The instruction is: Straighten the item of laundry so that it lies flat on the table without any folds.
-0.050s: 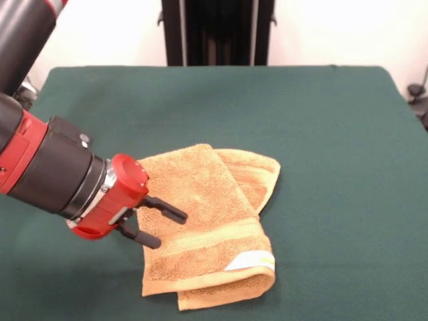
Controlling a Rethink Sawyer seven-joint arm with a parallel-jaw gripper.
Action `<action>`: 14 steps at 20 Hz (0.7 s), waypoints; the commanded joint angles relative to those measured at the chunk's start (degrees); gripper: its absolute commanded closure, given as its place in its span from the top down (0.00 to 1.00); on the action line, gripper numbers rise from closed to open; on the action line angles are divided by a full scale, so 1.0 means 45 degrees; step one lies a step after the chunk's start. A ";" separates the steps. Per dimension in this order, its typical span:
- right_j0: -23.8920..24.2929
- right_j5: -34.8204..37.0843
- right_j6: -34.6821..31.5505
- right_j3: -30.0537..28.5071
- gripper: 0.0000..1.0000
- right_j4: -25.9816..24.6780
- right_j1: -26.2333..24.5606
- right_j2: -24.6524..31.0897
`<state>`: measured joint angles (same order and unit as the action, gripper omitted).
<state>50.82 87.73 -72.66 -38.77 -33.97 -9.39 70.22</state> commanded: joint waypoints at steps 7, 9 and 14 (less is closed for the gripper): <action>-0.1051 0.0807 0.3510 0.1812 1.00 -0.0579 -0.0783 -0.1573; -0.1112 0.0578 0.3711 0.2052 1.00 -0.0786 -0.0916 -0.1622; -0.1119 0.0238 0.4146 0.2014 1.00 -0.0767 -0.1041 -0.1714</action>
<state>49.51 87.73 -72.59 -33.27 -34.63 -10.35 67.46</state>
